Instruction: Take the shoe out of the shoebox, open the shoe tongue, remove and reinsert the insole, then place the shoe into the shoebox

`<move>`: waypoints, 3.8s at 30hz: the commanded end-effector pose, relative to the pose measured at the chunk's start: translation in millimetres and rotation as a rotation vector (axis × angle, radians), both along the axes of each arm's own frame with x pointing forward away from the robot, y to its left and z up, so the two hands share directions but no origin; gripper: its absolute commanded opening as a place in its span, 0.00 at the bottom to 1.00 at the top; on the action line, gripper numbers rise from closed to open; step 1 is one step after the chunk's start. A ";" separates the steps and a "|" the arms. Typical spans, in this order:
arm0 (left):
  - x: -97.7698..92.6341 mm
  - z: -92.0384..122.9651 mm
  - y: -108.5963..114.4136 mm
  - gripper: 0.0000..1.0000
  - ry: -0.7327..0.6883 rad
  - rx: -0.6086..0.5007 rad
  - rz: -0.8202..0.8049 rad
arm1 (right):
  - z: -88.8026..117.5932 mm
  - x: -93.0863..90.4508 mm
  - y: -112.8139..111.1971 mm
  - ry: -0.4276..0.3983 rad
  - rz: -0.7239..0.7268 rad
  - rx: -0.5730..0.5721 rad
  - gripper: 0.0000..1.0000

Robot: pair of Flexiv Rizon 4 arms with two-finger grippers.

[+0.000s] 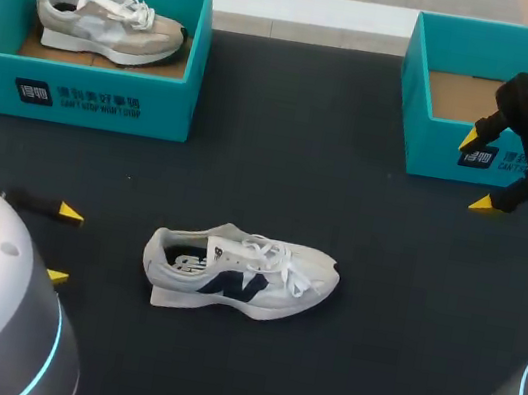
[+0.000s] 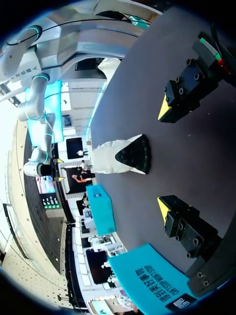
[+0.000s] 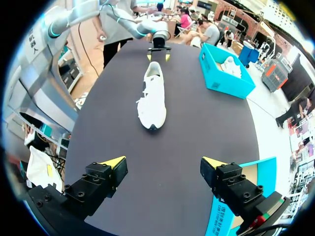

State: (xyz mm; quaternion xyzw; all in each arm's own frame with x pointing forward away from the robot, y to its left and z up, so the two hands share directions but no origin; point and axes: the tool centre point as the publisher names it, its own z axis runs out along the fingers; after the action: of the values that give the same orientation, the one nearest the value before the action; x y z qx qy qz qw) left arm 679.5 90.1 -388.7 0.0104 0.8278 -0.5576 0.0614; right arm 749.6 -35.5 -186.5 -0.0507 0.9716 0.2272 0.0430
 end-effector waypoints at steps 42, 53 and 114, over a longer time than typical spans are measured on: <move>2.2 -14.4 -133.8 1.00 0.033 -0.011 0.055 | -0.4 1.2 0.9 0.002 0.000 -0.003 1.00; 4.5 -21.8 -153.5 1.00 0.040 0.000 0.042 | -0.4 1.2 0.9 0.002 0.000 -0.003 1.00; -0.7 -29.0 -157.8 0.00 0.058 0.038 0.017 | -14.2 10.0 67.7 0.063 -0.897 -0.378 1.00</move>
State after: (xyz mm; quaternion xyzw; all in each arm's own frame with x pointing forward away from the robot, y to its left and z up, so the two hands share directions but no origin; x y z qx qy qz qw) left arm 681.6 -68.6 -415.6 -0.0118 0.8390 -0.5423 0.0420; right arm 762.3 22.1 -200.3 0.1665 0.9738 0.1384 0.0694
